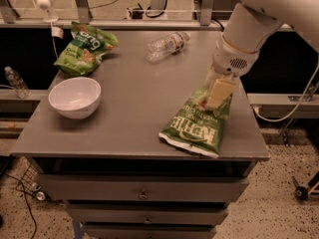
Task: Move green jalapeno chip bag near white bowl
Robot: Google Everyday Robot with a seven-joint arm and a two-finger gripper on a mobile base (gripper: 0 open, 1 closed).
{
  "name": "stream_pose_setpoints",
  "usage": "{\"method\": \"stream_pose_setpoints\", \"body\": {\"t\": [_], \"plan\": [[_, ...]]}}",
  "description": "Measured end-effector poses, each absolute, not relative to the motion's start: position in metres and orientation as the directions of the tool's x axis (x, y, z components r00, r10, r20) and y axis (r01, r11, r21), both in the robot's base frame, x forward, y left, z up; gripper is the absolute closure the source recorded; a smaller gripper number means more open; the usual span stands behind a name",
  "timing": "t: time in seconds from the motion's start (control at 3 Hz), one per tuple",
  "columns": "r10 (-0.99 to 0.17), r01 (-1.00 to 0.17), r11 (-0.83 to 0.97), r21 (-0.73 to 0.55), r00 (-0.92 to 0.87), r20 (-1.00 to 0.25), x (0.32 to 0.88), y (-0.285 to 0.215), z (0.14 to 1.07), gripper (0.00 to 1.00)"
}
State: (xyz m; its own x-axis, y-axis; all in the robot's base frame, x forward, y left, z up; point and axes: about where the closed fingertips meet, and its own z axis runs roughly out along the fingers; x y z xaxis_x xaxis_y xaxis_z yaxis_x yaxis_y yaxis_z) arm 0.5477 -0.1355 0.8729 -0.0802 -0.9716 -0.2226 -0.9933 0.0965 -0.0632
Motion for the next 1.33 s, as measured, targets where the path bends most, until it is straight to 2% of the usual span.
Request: {"method": "stream_pose_setpoints", "body": {"t": [0.67,1.0,1.33], "plan": [[-0.931,-0.993,0.002,-0.115,0.040,-0.364,0.566,-0.108,0.905,0.93],[-0.922,-0.991,-0.004,-0.135,0.056,-0.383,0.570,-0.103,0.913,1.00],[-0.923,-0.991,-0.014,-0.131,0.063,-0.381,0.570,-0.100,0.911,1.00]]}}
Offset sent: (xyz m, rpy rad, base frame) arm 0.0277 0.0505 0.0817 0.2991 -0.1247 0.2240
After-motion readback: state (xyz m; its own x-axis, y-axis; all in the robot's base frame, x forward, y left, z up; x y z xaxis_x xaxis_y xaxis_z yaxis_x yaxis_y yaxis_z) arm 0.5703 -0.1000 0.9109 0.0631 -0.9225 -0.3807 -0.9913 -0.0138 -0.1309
